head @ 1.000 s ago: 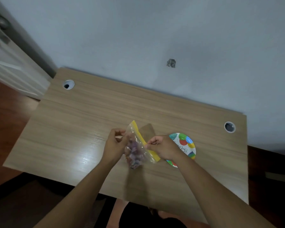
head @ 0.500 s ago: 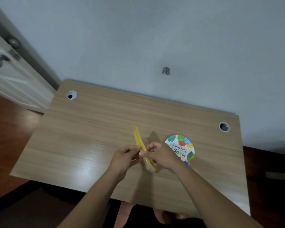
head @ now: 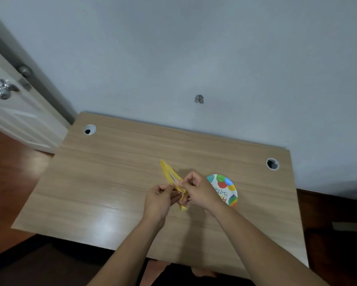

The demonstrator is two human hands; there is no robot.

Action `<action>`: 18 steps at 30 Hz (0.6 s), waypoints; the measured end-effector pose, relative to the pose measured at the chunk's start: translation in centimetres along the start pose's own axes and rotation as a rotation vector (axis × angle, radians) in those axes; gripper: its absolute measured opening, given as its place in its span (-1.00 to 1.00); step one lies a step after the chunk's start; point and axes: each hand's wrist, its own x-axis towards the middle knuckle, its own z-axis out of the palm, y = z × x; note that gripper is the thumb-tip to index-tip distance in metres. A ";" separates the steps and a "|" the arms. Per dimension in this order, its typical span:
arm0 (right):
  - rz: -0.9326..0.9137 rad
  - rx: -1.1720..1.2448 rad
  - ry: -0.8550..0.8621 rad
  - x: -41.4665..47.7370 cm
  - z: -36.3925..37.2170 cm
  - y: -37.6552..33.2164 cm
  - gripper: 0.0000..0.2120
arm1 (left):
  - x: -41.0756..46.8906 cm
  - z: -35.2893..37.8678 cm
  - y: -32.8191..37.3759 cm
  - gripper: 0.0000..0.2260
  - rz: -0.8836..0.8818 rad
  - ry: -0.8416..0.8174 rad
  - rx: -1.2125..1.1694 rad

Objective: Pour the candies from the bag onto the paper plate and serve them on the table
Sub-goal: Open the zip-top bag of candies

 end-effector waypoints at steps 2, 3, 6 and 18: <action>-0.026 -0.021 0.053 -0.3 0.3 -0.2 -0.80 | 0.0 0.3 0.1 -0.81 0.014 0.008 0.030; -0.045 -0.025 0.084 -0.5 0.5 -0.4 -0.81 | 0.0 0.4 0.3 -0.80 0.021 0.016 0.038; -0.053 -0.046 0.201 -0.7 0.7 -1.0 -0.84 | -0.3 1.0 1.1 -0.79 0.045 0.060 0.013; -0.181 -0.797 0.334 -1.5 -5.8 -3.6 -0.86 | 2.8 -4.2 6.8 -0.82 0.176 0.090 0.847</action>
